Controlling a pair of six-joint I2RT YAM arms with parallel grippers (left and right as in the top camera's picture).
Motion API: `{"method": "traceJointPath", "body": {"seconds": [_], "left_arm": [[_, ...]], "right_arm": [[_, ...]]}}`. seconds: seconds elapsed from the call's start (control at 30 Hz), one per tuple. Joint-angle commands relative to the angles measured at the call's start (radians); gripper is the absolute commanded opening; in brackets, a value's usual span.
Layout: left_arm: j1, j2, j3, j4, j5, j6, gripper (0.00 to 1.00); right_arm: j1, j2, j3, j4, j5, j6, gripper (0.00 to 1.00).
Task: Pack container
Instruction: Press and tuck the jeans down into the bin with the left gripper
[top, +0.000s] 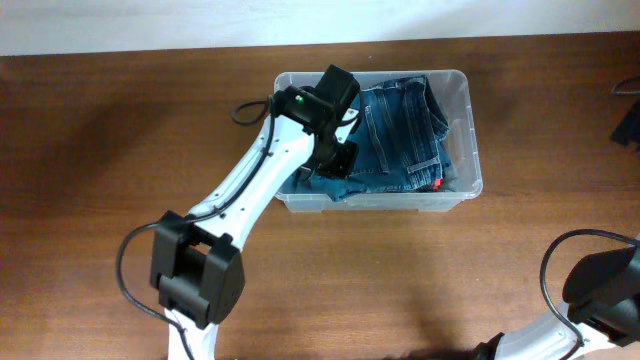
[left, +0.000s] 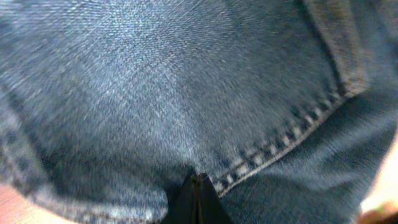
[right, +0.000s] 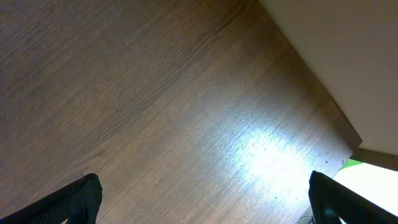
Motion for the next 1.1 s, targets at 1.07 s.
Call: {"method": "traceJointPath", "body": {"seconds": [1.07], "left_arm": [[-0.010, 0.057, 0.481, 0.076, -0.148, -0.077, 0.01]], "right_arm": [[0.001, 0.000, 0.004, 0.001, 0.012, 0.007, 0.98]]}}
